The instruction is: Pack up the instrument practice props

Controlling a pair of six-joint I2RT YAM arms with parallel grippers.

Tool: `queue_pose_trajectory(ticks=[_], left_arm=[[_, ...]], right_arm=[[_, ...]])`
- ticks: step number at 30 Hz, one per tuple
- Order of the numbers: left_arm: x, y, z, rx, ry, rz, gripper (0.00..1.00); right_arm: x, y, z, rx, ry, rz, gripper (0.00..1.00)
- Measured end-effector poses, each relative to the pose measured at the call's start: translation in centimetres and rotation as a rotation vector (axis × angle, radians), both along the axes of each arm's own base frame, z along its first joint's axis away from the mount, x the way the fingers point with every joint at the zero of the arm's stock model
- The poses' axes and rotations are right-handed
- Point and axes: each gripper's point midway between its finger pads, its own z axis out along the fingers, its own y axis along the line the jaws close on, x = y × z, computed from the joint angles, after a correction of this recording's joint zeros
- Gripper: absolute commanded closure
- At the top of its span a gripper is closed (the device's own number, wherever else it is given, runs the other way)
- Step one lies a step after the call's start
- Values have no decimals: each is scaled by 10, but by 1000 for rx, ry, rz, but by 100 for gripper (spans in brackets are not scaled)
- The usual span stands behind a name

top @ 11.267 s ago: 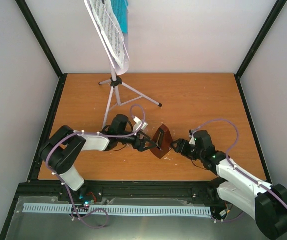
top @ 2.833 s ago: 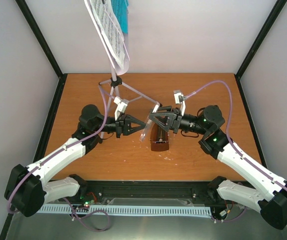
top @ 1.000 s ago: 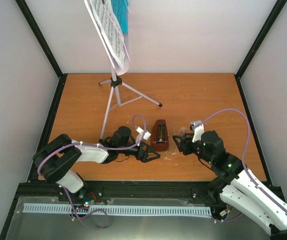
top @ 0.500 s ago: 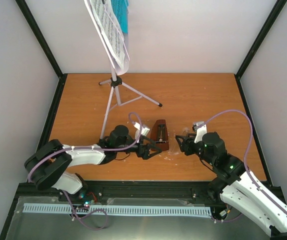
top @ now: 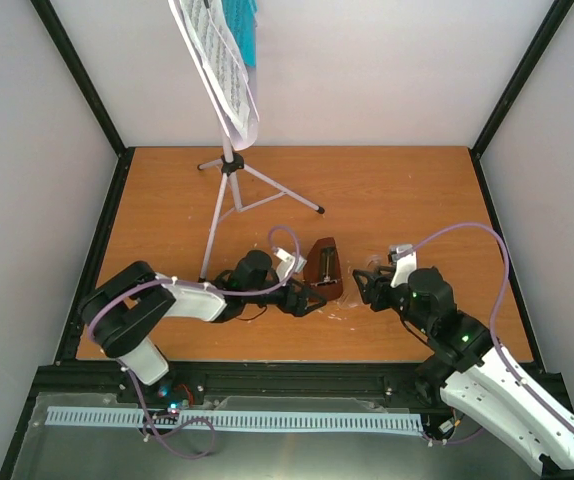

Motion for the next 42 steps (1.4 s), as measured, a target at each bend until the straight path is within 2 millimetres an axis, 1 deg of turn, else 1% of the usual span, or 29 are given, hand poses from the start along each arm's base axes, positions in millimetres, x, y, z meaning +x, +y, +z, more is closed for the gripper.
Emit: queue_pose_trajectory(ticks=[3, 7, 11, 13, 15, 17, 18, 22, 24, 25, 27, 28, 29, 33, 35, 40, 42], left_arm=[[5, -11, 2, -13, -1, -18, 5], [5, -21, 9, -57, -15, -58, 5], [4, -22, 16, -75, -29, -64, 2], [3, -15, 26, -82, -38, -51, 1], [5, -5, 45, -99, -54, -34, 1], [14, 10, 71, -112, -74, 2, 1], [23, 19, 87, -113, -91, 29, 0], [69, 55, 165, -140, -222, 121, 1], [88, 71, 199, -153, -286, 148, 1], [94, 77, 211, -155, -310, 157, 0], [106, 88, 226, -146, -342, 172, 0], [111, 92, 227, -131, -354, 174, 0], [112, 93, 227, -128, -356, 174, 0], [115, 96, 207, -45, -366, 163, 0], [117, 99, 200, -11, -386, 170, 1], [123, 109, 183, 57, -436, 215, 1], [125, 111, 181, 72, -444, 227, 1]], right_arm=[[0, -1, 1, -5, -16, -2, 43], [2, -2, 3, -13, -44, -2, 43], [5, -1, 5, -21, -90, 8, 43], [6, 1, 3, -27, -120, 19, 43], [7, 4, 1, -32, -147, 36, 45], [9, 8, -1, -32, -187, 58, 45], [10, 10, -3, -34, -202, 68, 46], [13, 19, -7, -48, -273, 109, 45], [16, 21, -6, -61, -312, 121, 45], [17, 22, -6, -69, -328, 125, 45], [20, 25, -5, -84, -356, 133, 45], [21, 26, -5, -89, -370, 138, 45], [22, 27, -5, -94, -385, 142, 45], [20, 29, -19, -119, -429, 168, 45], [19, 30, -22, -128, -446, 179, 45], [18, 34, -11, -97, -518, 193, 45], [17, 37, -10, -92, -531, 201, 45]])
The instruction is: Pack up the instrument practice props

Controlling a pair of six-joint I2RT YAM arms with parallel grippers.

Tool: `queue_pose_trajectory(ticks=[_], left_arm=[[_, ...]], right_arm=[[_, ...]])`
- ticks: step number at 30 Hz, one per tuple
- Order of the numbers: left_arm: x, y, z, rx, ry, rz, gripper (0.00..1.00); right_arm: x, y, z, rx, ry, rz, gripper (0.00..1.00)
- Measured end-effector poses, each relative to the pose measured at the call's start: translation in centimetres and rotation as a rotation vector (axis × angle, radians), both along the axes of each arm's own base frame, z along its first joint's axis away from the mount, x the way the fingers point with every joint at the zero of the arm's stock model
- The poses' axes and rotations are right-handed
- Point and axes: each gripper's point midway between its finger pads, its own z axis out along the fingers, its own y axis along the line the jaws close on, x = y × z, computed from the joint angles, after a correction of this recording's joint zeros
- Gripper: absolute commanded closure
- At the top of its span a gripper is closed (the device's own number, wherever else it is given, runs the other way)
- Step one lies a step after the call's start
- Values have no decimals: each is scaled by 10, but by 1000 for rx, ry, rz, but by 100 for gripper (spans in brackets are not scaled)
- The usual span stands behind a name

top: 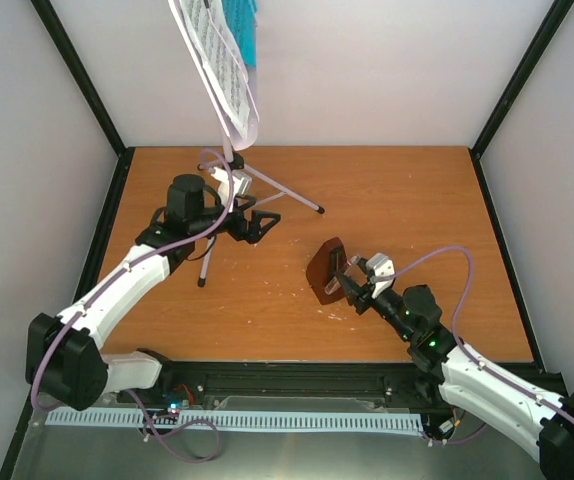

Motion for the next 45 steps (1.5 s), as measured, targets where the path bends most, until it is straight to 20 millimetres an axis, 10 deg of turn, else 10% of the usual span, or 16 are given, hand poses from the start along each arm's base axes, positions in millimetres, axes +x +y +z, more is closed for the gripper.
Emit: queue_pose_trajectory(ticks=[35, 45], left_arm=[[-5, 22, 18, 19, -88, 112, 1], [3, 19, -5, 45, -33, 110, 1]], right_arm=[[10, 9, 1, -72, -106, -2, 45], [5, 6, 21, -27, -162, -2, 45]])
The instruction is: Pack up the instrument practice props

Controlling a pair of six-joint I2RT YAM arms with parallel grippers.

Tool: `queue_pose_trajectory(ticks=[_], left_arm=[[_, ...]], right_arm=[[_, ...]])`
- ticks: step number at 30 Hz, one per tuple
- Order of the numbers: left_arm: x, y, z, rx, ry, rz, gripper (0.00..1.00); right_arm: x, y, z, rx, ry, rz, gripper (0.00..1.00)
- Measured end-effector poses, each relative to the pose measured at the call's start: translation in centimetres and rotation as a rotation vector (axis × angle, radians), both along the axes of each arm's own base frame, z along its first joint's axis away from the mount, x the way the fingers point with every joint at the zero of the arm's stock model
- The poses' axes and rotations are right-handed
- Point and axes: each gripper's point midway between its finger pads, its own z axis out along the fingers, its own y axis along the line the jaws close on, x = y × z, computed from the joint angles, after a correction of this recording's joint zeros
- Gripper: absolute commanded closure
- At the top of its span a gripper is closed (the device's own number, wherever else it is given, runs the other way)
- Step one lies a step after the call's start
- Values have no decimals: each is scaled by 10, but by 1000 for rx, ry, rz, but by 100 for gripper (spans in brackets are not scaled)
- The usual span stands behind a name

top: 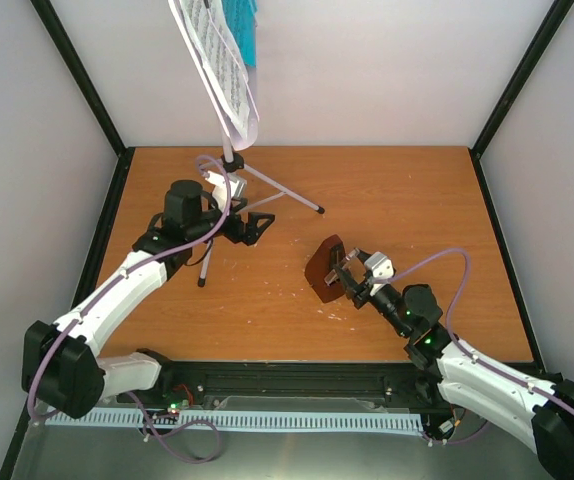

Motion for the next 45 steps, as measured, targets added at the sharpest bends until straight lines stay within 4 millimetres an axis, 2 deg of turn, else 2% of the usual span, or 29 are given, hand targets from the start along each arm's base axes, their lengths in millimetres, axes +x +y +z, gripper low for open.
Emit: queue_pose_trajectory(ticks=[4, 16, 45], left_arm=[[1, -1, -4, 3, 11, -3, 0], [-1, -2, -3, -1, 11, -12, 1], [-2, -2, -1, -4, 6, -13, 0]], right_arm=[[1, 1, -5, -7, 9, 0, 45], [8, 3, -39, -52, 96, -19, 45], [14, 9, -42, -12, 86, -56, 46]])
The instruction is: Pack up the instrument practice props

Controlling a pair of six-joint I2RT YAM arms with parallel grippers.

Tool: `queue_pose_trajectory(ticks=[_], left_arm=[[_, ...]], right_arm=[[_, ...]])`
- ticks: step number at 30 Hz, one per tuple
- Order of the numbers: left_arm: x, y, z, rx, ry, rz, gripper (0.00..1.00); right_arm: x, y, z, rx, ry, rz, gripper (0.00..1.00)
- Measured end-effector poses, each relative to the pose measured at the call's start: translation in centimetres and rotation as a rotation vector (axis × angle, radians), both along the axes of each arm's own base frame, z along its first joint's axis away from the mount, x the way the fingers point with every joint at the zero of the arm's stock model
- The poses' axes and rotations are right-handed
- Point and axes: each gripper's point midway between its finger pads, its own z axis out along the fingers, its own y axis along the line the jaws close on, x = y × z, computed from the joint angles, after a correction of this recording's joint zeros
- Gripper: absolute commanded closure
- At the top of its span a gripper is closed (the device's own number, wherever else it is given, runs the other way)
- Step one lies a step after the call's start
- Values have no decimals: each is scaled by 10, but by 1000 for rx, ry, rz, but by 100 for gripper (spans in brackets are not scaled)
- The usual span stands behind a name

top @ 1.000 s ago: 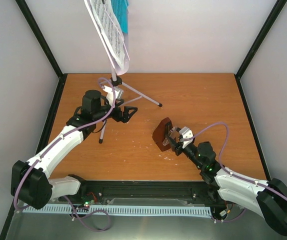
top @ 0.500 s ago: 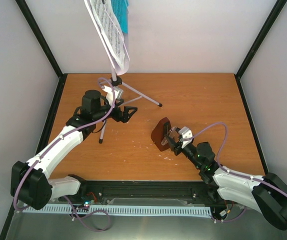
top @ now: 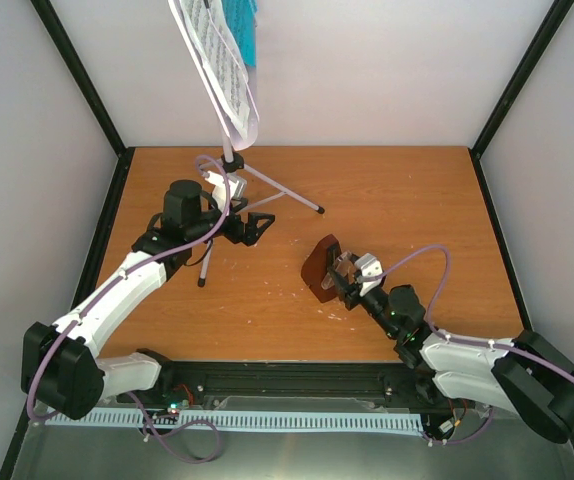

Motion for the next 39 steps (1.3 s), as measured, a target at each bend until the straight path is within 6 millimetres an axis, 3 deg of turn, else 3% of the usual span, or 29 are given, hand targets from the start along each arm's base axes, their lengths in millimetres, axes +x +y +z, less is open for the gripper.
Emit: queue_pose_trajectory(ticks=[39], left_arm=[[0, 0, 0, 0, 0, 0, 1]], right_arm=[[11, 8, -2, -20, 1, -29, 45]])
